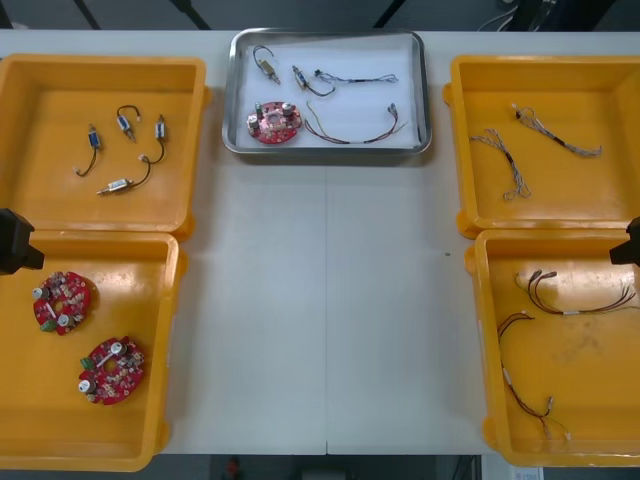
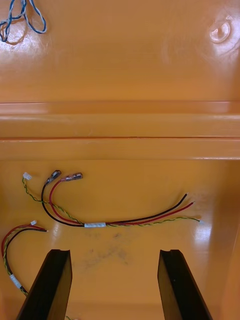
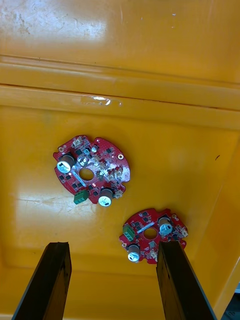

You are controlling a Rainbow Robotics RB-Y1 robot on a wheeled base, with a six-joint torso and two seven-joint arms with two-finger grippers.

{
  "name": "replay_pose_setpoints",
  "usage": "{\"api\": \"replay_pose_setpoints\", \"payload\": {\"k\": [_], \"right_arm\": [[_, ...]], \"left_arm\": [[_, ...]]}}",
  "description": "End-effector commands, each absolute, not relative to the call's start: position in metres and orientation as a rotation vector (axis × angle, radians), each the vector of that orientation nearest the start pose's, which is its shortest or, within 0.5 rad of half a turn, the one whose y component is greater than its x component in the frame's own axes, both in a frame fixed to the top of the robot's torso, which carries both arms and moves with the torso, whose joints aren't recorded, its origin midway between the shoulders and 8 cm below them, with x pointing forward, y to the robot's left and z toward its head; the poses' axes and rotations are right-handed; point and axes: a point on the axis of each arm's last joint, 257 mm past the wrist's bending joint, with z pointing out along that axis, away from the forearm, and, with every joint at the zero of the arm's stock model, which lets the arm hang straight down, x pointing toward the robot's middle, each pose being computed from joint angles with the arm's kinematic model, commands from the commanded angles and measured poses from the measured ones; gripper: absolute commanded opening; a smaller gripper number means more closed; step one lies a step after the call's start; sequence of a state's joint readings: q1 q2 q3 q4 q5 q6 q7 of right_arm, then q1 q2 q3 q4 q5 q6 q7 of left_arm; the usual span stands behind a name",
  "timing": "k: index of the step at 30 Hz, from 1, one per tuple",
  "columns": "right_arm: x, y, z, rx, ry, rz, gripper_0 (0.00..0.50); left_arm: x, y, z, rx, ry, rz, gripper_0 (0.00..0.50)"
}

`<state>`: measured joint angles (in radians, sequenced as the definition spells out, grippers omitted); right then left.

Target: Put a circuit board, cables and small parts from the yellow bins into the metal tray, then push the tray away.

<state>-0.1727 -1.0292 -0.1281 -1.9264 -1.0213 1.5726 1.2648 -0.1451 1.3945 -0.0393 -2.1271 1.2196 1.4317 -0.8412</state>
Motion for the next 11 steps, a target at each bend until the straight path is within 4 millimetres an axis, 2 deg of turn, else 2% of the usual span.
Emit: {"api": "replay_pose_setpoints", "payload": {"k": [1,11], "right_arm": [[0.4153,-0.4024,-0.176,0.039,2.657,0.038,0.5],[0.4153,-0.4024,-0.176,0.039,2.657,0.038,0.5]], "left_arm": [[0.3782,0.3906,-0.1441,-0.167,2.705,0.07,0.5],[0.3782,0.3906,-0.1441,-0.167,2.705,0.07,0.5]]}}
